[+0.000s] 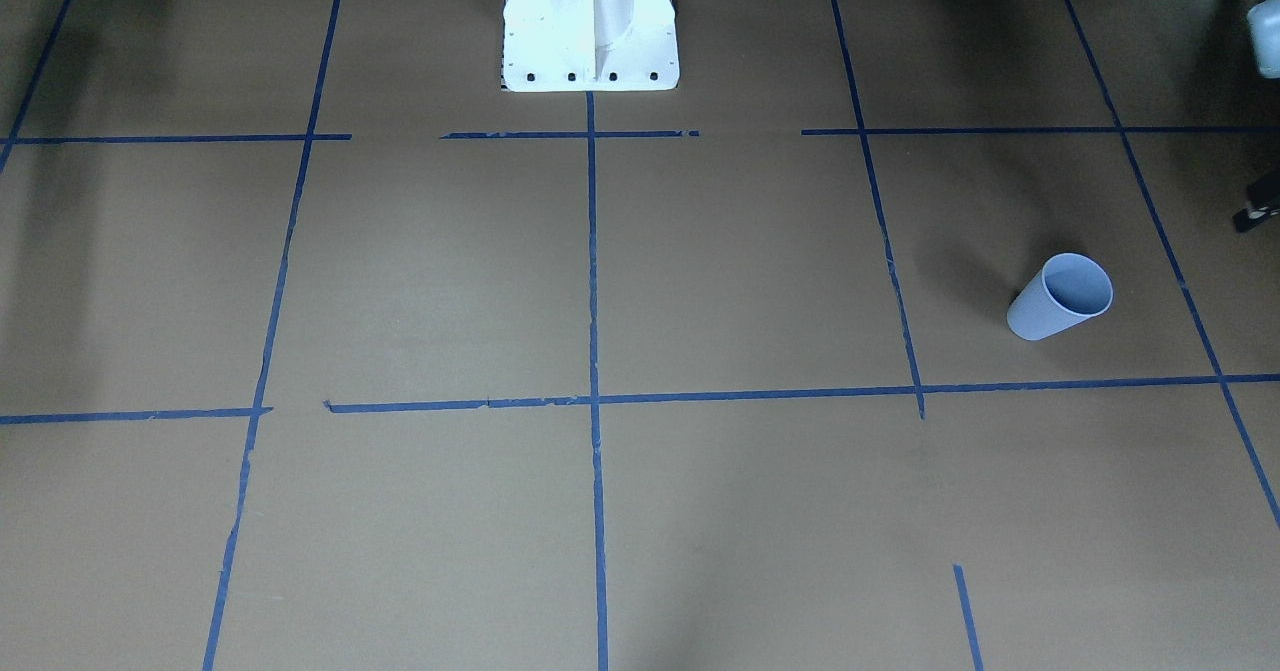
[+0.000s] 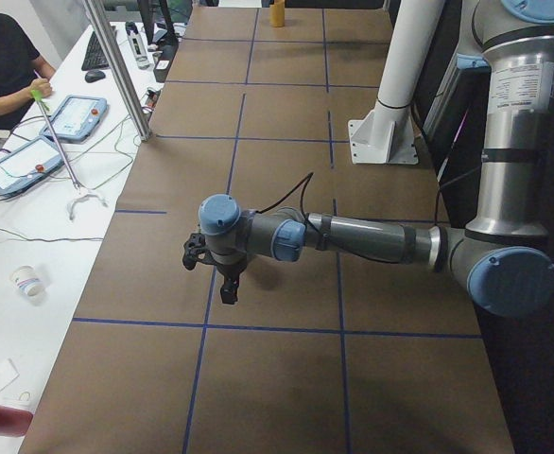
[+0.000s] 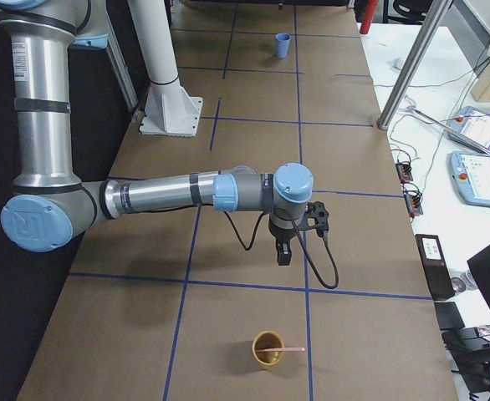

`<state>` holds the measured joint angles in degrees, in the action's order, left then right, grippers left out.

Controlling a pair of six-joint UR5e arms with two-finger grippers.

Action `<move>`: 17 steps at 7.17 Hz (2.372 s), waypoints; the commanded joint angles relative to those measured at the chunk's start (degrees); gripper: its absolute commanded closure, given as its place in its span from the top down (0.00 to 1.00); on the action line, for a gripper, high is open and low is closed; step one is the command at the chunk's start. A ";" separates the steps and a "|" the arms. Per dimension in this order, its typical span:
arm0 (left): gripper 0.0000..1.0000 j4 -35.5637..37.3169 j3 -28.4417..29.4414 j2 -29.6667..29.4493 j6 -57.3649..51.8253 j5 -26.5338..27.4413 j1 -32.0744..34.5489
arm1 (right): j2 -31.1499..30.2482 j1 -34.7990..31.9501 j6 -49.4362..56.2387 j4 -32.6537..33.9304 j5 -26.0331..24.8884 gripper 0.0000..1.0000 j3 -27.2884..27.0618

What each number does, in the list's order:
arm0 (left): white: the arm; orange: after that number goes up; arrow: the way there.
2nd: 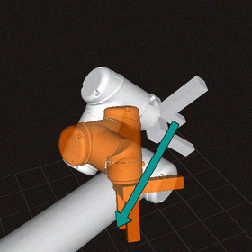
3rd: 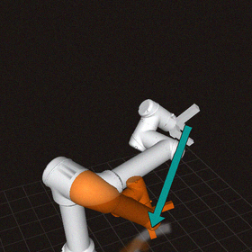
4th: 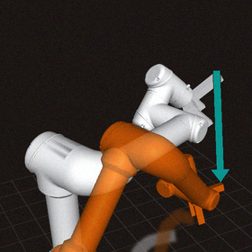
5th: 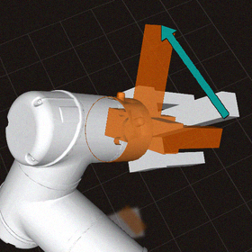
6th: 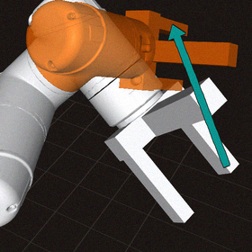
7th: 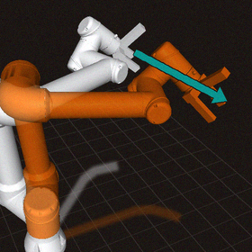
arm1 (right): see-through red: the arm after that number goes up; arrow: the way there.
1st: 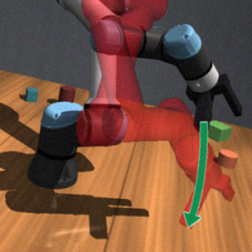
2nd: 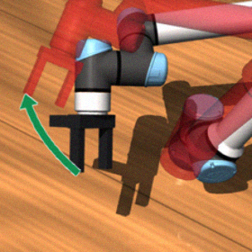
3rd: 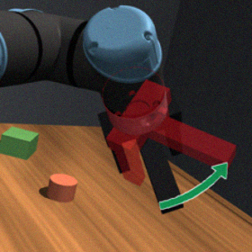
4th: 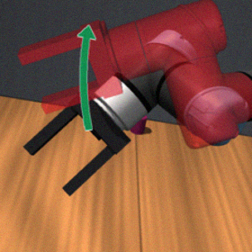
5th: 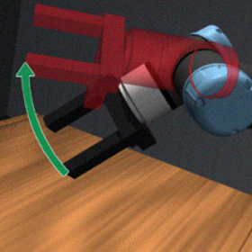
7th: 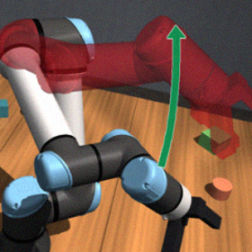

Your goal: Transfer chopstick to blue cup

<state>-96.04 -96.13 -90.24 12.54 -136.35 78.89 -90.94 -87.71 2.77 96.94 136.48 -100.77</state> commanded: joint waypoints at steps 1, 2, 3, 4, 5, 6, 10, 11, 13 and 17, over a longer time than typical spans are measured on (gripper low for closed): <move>1.00 -2.65 -0.38 -2.73 12.63 -0.06 -6.79 | 0.06 0.34 -0.05 0.00 0.45 1.00 -0.12; 1.00 -4.40 0.58 -3.70 14.77 0.29 -9.34 | 0.06 0.43 -0.14 -0.09 1.76 1.00 -0.12; 1.00 -4.85 2.33 -4.93 15.49 0.47 -10.85 | 0.14 0.52 -0.14 -0.09 1.77 1.00 -0.04; 1.00 -4.94 4.52 -6.51 15.58 0.39 -11.82 | 0.15 0.87 -0.14 -0.09 1.77 1.00 -0.04; 1.00 -5.64 5.07 -6.70 15.58 0.38 -12.87 | 0.15 1.31 -0.14 -0.09 1.77 1.00 -0.04; 0.94 -8.43 7.51 -6.96 15.67 0.38 -14.01 | 0.15 1.40 -0.31 0.00 1.86 1.00 -0.04; 0.00 -12.68 9.56 -10.38 21.68 -0.14 -14.64 | 0.15 1.40 -0.40 0.00 2.74 1.00 -0.12; 0.00 -12.24 8.60 -16.57 34.00 -1.36 -16.03 | 0.23 1.40 -0.40 0.00 2.74 1.00 -0.12; 0.00 -11.98 3.87 -24.07 53.12 -0.94 -23.57 | 0.41 1.49 -0.40 0.00 2.83 1.00 -0.12; 0.00 -8.84 7.25 -43.13 69.63 22.06 -42.39 | 0.58 2.80 -0.40 -0.09 2.83 1.00 -0.12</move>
<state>-107.06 -90.93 -127.69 80.60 -120.68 41.32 -90.43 -85.65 2.37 96.92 139.31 -100.87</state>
